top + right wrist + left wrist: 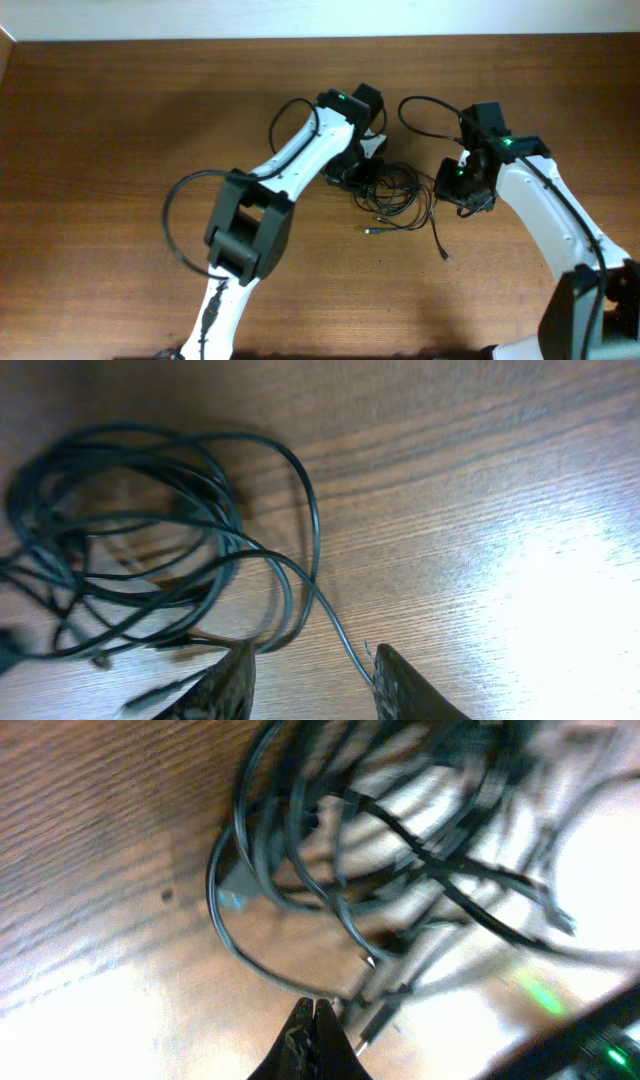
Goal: Untangle cables
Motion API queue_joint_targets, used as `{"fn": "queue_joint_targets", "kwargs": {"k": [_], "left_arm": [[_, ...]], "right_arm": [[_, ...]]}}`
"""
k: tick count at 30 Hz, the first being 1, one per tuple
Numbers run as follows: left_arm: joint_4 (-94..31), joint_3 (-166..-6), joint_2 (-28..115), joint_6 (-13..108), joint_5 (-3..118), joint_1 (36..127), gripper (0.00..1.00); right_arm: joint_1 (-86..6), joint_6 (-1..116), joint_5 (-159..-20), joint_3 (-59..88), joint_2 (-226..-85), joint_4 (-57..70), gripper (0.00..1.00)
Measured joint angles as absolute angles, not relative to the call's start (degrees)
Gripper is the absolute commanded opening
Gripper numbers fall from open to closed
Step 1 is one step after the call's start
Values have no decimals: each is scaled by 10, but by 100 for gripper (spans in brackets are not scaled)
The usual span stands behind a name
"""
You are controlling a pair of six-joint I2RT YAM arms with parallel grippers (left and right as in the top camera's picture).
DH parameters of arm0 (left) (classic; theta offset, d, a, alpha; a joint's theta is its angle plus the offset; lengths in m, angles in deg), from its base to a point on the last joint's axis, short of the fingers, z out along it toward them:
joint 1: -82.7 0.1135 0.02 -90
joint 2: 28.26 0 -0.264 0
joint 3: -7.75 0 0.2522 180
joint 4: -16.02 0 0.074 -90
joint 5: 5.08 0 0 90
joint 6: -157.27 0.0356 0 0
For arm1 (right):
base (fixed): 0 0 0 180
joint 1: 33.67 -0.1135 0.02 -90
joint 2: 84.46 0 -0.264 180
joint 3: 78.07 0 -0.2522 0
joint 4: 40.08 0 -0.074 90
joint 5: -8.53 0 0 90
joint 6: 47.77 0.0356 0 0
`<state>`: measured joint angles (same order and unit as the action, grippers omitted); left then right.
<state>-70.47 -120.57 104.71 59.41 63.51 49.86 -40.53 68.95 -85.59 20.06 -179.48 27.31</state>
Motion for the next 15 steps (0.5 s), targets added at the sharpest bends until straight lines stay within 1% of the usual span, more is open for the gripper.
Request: {"fn": "queue_joint_targets", "kwargs": {"k": [5, 8, 11, 12, 14, 15], "left_arm": [[-700, -1217, 968, 607, 618, 507, 6], [-697, -1219, 961, 608, 620, 514, 8], [-697, -1219, 961, 570, 667, 541, 18], [-696, -1219, 961, 555, 681, 551, 24], [-696, -1218, 960, 536, 696, 572, 26], [-696, -1218, 960, 531, 701, 583, 29]], "right_arm": [[-405, 688, -856, 211, -1828, 285, 38], [-405, 688, -856, 221, -1833, 286, 40], [-405, 684, -884, 218, -1833, 275, 50], [-405, 675, -902, 202, -1835, 288, 55], [-405, 665, -921, 159, -1837, 293, 61], [-406, 660, -926, 137, -1837, 291, 62]]}}
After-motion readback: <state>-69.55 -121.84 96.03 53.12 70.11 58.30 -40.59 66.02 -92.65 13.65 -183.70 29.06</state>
